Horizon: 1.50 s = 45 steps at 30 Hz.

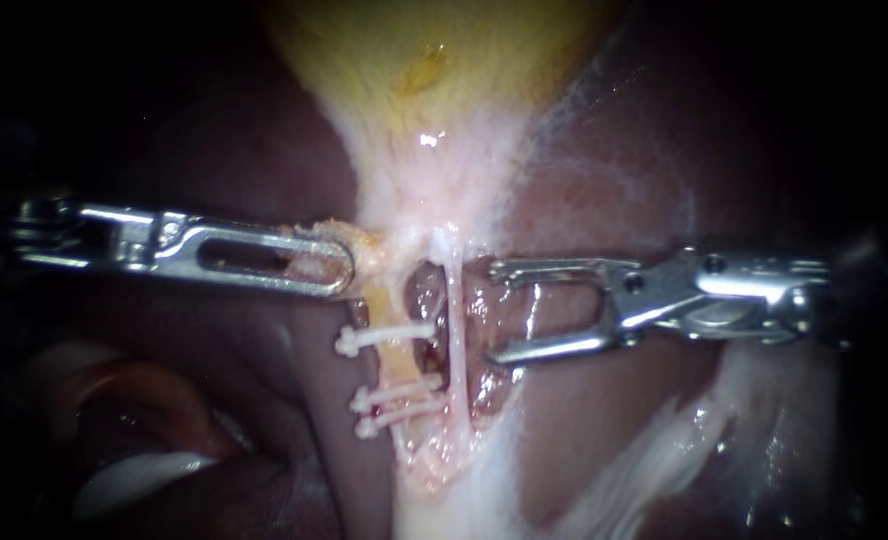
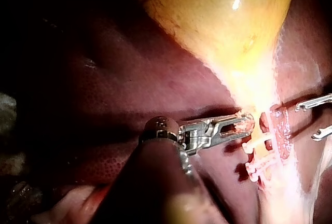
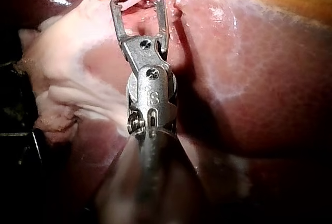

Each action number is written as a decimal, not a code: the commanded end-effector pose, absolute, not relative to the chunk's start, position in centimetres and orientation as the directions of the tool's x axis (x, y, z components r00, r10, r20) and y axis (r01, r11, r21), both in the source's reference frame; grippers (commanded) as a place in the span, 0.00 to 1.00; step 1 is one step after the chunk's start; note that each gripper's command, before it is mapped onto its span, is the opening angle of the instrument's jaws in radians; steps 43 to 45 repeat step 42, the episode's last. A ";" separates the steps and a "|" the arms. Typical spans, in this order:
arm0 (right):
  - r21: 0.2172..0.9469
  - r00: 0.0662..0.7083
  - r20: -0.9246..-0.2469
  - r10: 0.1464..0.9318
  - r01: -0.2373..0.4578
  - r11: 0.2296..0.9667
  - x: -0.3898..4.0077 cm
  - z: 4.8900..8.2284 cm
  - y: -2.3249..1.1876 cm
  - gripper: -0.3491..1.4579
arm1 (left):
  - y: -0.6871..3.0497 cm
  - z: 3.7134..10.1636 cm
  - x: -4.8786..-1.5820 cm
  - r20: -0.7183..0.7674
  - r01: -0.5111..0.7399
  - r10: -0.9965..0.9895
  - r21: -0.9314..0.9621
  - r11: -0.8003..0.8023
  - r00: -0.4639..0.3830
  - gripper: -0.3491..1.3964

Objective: Going back third clip left tube

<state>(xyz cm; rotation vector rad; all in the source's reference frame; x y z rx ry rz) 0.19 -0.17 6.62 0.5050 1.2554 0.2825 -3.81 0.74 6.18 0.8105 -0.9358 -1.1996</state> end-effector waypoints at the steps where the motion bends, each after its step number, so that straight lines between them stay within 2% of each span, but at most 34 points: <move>1: 0.506 0.296 -0.833 0.467 0.069 0.860 0.14 6.60 -0.16 0.47 | 0.74 6.19 -3.81 0.160 0.394 -0.982 0.900 0.187 0.102 0.00; 12: 0.494 0.295 -0.841 0.454 0.077 0.866 -0.02 6.52 -0.09 0.47 | 0.75 6.31 -3.83 0.164 0.394 -0.981 0.899 0.191 0.103 0.00; 28: 0.493 0.294 -0.842 0.453 0.079 0.866 -0.03 6.43 -0.08 0.47 | 0.81 6.78 -4.14 0.169 0.409 -0.979 0.890 0.202 0.116 0.00; 45: 0.491 0.293 -0.844 0.449 0.086 0.867 -0.01 6.41 -0.08 0.47 | 0.82 6.78 -4.15 0.168 0.407 -0.979 0.891 0.202 0.118 0.00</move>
